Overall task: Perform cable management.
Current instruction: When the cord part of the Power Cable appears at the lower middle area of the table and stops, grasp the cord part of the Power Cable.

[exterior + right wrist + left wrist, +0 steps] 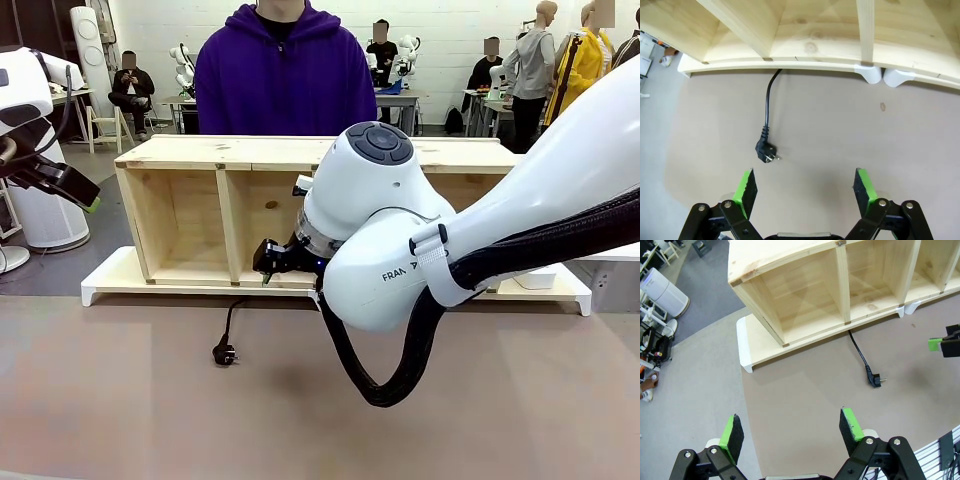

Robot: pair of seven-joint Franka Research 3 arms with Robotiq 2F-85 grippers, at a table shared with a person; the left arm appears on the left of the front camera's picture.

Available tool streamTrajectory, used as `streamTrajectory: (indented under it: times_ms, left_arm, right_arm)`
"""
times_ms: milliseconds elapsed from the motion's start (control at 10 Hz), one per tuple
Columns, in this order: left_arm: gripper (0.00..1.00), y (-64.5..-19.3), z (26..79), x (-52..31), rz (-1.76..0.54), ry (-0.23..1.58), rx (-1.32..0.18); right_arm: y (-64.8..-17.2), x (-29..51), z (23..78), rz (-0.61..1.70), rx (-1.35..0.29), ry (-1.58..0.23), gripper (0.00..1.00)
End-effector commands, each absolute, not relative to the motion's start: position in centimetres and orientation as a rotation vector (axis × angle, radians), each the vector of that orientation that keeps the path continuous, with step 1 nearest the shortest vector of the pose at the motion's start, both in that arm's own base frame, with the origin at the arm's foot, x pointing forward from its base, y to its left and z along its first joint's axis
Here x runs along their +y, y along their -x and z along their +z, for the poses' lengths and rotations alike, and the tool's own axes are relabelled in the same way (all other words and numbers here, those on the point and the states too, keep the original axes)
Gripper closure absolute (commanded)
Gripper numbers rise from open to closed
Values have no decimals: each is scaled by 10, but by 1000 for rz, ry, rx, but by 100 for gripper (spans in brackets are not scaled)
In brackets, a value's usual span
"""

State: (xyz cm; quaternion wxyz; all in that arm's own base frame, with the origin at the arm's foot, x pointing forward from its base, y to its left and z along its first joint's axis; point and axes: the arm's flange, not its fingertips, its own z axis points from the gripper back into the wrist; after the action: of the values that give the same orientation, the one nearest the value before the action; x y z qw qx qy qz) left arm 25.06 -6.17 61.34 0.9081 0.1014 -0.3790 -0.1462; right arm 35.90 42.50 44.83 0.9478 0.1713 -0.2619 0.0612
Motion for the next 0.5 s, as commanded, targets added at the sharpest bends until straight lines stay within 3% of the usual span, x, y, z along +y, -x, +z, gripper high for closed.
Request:
streamTrajectory:
  times_ms: [0, 400]
  left_arm:
    - [0, -251, 613, -61, -293, -220, -782]
    - [0, -251, 613, -61, -293, -220, -782]
  right_arm:
    - [-358, 421, 451, 111, -540, -353, 0]
    - [-372, 450, 437, 188, -509, -365, 0]
